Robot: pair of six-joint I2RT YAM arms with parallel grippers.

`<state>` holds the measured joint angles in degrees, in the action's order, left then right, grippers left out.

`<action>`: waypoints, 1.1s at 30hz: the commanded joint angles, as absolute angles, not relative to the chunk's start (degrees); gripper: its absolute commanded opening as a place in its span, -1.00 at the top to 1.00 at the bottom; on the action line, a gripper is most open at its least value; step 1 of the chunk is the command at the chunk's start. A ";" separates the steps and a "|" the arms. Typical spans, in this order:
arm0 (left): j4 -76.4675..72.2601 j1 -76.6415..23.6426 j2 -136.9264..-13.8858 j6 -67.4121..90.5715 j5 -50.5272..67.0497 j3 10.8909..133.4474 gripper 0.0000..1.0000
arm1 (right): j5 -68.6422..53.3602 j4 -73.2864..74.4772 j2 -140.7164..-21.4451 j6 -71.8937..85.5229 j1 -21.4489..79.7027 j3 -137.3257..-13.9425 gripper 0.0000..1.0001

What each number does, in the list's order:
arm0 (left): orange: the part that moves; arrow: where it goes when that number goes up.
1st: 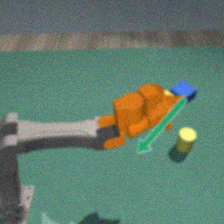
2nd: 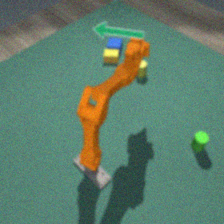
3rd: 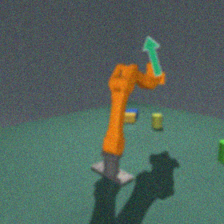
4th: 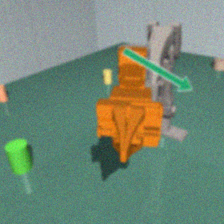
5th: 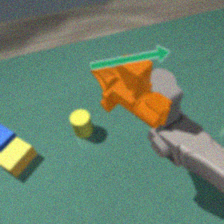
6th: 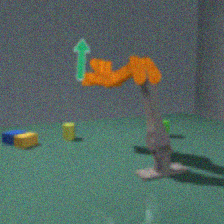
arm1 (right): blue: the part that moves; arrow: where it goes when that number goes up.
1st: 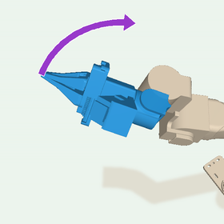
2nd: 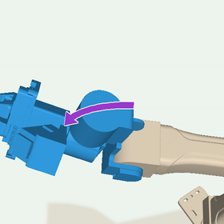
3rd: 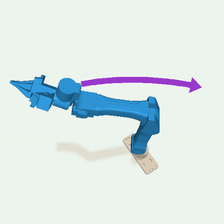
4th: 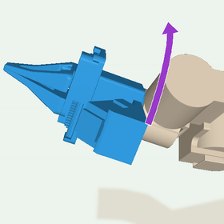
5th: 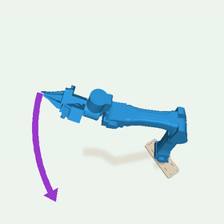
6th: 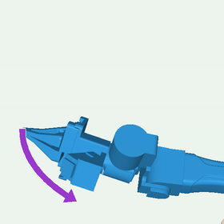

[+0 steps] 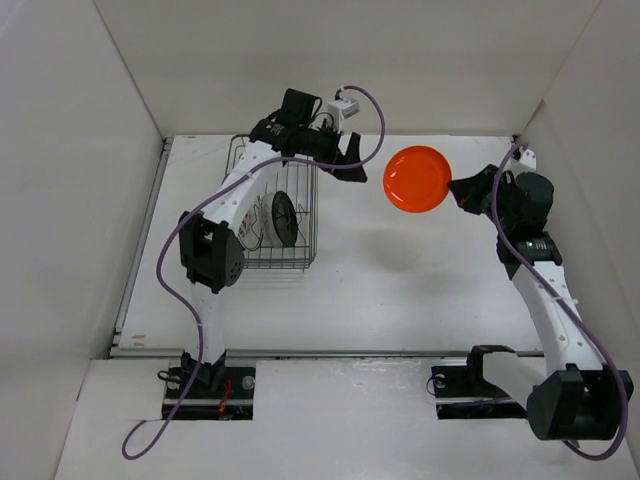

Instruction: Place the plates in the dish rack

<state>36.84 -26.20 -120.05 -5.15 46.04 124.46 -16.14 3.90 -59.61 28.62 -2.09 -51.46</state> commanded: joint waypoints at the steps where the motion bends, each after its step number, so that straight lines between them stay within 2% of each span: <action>1: 30.51 -26.28 -118.04 -5.63 52.47 124.10 -1.00 | -20.21 -3.77 -57.83 26.54 0.35 -50.63 1.00; 8: 28.48 -26.28 -119.09 -3.16 60.19 123.57 -1.00 | -19.69 -6.06 -58.36 27.07 5.79 -51.15 1.00; 14: 27.69 -26.89 -119.62 -2.37 60.21 122.18 -1.00 | -19.16 -9.31 -58.89 28.12 7.91 -51.15 1.00; 17: 27.69 -26.89 -120.15 -2.37 62.31 121.56 -0.87 | -19.16 -9.32 -58.89 28.65 8.44 -51.15 1.00; 20: 27.69 -26.89 -120.15 -2.37 65.74 121.55 -0.37 | -19.16 -10.02 -58.89 28.65 8.96 -51.15 1.00; 21: 27.69 -27.42 -120.15 -2.37 66.26 121.03 -0.10 | -19.16 -10.54 -58.89 28.65 9.66 -51.15 1.00; 22: 27.69 -27.42 -119.36 -2.37 66.79 121.03 0.43 | -18.64 -10.55 -58.89 29.26 9.67 -51.15 1.00; 25: 26.90 -27.94 -117.35 -0.45 67.32 119.36 1.00 | -18.63 -11.25 -59.41 29.79 10.72 -51.15 1.00; 26: 26.89 -27.95 -116.55 0.26 67.32 118.66 1.00 | -17.50 -11.25 -59.41 29.79 11.24 -51.15 0.75; 27: 26.89 -27.95 -115.41 0.87 65.93 118.04 1.00 | -16.62 -11.25 -59.41 30.40 11.86 -51.15 0.20; 28: 26.89 -27.95 -114.01 1.75 63.57 116.04 1.00 | -15.65 -11.25 -59.41 30.41 11.87 -51.15 -0.98; 31: 28.82 -27.42 -106.46 2.37 46.29 113.13 1.00 | -9.07 -6.35 -58.28 30.41 12.48 -51.68 -1.00; 32: 29.52 -27.42 -101.82 3.07 33.35 110.50 1.00 | -8.01 -5.37 -58.27 29.80 12.48 -51.68 -1.00; 33: 30.05 -27.42 -99.52 4.21 26.61 108.83 1.00 | -5.13 -4.14 -58.27 29.79 12.48 -51.68 -1.00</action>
<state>30.09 -27.68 -113.03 1.74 47.42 110.85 -12.16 -4.89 -59.59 29.80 12.12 -50.61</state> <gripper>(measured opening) 0.065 0.995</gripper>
